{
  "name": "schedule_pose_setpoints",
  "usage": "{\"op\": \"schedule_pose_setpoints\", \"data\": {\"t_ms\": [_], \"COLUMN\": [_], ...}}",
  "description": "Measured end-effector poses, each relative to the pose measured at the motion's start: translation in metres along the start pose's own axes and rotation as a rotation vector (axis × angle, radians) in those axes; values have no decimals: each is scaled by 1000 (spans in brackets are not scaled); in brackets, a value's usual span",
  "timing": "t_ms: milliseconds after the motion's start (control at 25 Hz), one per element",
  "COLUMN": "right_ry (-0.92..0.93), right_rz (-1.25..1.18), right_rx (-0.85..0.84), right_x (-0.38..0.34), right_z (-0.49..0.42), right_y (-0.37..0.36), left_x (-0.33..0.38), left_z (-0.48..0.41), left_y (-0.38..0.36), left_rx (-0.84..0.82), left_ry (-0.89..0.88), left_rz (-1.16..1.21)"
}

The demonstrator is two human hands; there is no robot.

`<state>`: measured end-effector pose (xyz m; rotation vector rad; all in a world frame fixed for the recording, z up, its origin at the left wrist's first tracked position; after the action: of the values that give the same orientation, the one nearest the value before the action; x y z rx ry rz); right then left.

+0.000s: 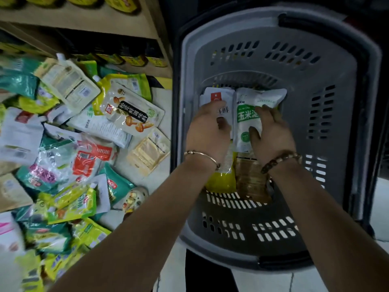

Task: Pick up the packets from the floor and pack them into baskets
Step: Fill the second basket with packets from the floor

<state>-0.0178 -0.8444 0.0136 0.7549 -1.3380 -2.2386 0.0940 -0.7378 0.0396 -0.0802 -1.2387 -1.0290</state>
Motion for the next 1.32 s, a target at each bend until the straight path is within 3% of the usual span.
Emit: {"op": "schedule_pose_setpoints", "data": {"t_ms": [120,240,480,720,880,1000,1120,1320], "right_ry": [107,213,411,55,29,-13,-97,-279], "right_rz": [-68,-142,-143,-130,91,105,17,-199], "right_rx": [85,140,-11,-342,-440,-491,-482,-258], "right_x": [-54,-114,-242,-257,-246,-235,-214,-166], "right_z": [14,25,52,57,56,48,28,-2], "right_y": [29,44,-6,-129,-209,-264,-315,-357], "left_x": [14,-13,-121,-230,-294,-338,-374,-415], "left_z": [23,34,50,55,43,26,10,-46], "left_y": [55,109,189,205,191,170,132,73], "left_rx": [71,165,308,272,224,206,128,-31], "left_ry": [-77,-41,160,301,339,352,356,241], "left_rz": [51,93,71,11,-5,-27,-86,-431]}}
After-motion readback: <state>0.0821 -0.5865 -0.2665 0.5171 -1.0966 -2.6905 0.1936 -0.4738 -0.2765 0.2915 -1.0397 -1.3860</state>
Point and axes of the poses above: each hand's wrist, its own z-axis away from the middle knuckle, its own y-axis out of the back of the hand, x = y × z, the point moved 9 cm from there along -z, towards the middle knuckle, and after that the axes turned 7 degrees about z, right-handed, at the moved point
